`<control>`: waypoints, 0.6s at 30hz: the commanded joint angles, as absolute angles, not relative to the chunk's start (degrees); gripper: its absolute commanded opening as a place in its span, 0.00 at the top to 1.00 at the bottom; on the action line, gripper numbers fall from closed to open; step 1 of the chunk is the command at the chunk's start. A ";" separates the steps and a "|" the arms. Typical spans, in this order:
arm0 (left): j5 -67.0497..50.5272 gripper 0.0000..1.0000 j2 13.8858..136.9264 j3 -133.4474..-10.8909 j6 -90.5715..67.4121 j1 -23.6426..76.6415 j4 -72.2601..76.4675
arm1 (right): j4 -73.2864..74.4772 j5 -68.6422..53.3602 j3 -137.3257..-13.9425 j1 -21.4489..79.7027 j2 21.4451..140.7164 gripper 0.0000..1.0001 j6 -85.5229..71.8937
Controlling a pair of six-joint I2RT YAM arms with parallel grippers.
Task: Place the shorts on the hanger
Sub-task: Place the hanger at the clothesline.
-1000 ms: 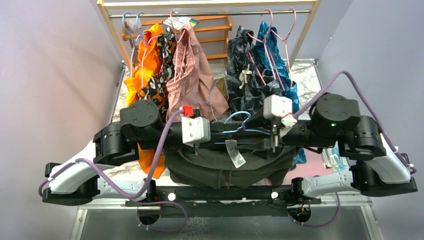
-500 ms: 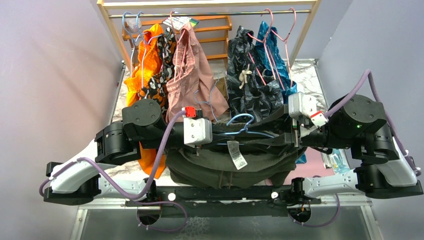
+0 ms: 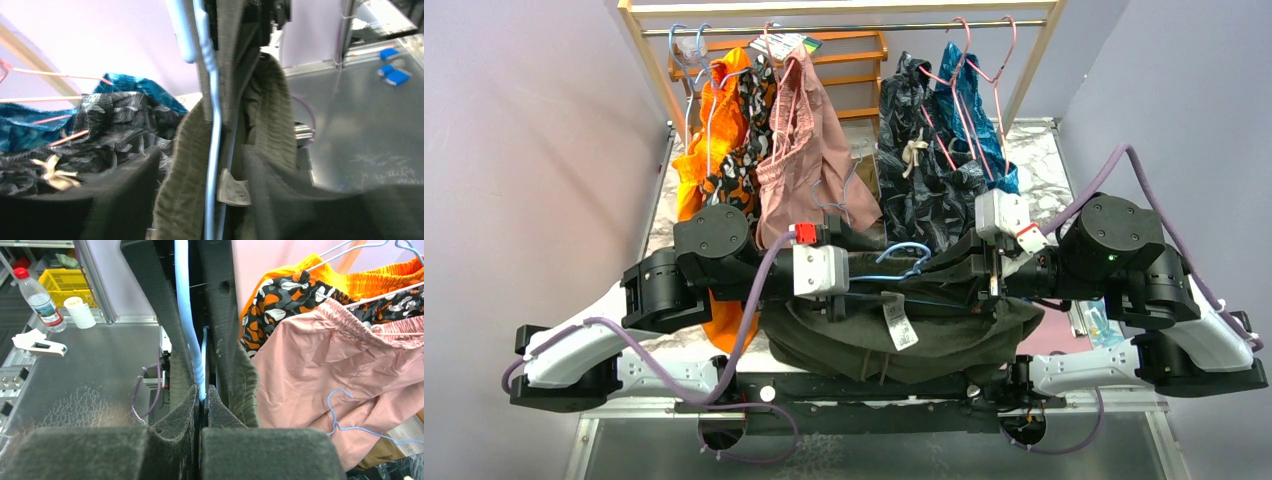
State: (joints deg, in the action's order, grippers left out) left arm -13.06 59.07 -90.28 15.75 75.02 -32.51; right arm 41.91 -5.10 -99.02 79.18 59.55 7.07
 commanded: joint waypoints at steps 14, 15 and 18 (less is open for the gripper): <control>6.15 0.01 39.77 -75.26 15.44 74.79 -14.16 | 52.85 45.77 -102.62 79.46 55.40 0.99 3.58; 6.60 0.01 39.50 -74.94 15.51 74.84 -14.25 | 51.93 47.99 -102.68 79.45 55.65 0.99 3.64; 8.06 0.01 39.03 -73.94 15.69 74.79 -14.42 | 47.83 52.65 -103.10 79.50 56.40 0.99 4.89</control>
